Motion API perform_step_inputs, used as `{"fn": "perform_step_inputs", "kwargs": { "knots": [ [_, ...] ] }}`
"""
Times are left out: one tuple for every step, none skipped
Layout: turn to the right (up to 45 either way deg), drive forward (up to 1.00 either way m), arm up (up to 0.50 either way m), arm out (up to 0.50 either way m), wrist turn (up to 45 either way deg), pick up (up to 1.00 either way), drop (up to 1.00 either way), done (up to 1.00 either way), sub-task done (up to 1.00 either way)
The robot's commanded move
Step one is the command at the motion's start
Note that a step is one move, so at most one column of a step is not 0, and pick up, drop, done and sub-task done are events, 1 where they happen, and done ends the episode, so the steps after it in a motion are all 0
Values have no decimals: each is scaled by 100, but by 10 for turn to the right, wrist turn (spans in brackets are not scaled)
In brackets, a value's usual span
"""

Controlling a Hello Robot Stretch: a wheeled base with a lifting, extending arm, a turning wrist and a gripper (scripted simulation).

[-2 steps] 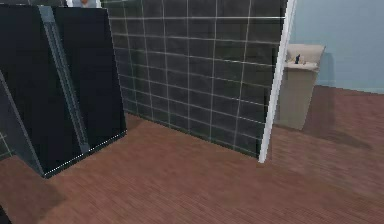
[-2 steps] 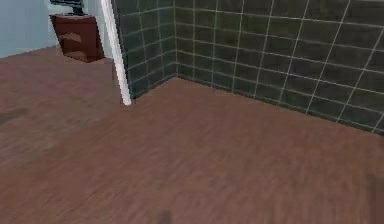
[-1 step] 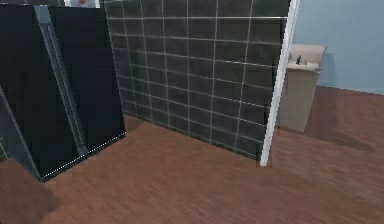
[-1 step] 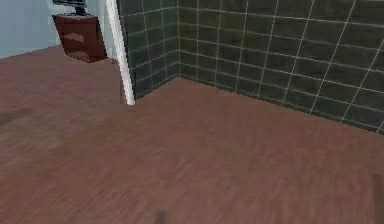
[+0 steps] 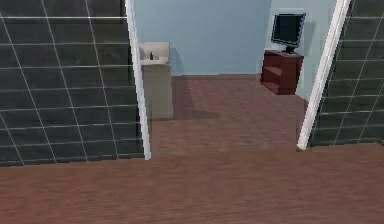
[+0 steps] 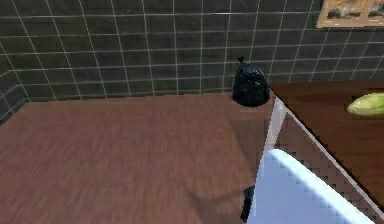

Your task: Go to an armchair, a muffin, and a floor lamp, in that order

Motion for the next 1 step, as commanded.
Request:
{"fn": "perform_step_inputs", "kwargs": {
  "knots": [
    [0,100,0,0,0,0,0,0,0]
  ]
}}
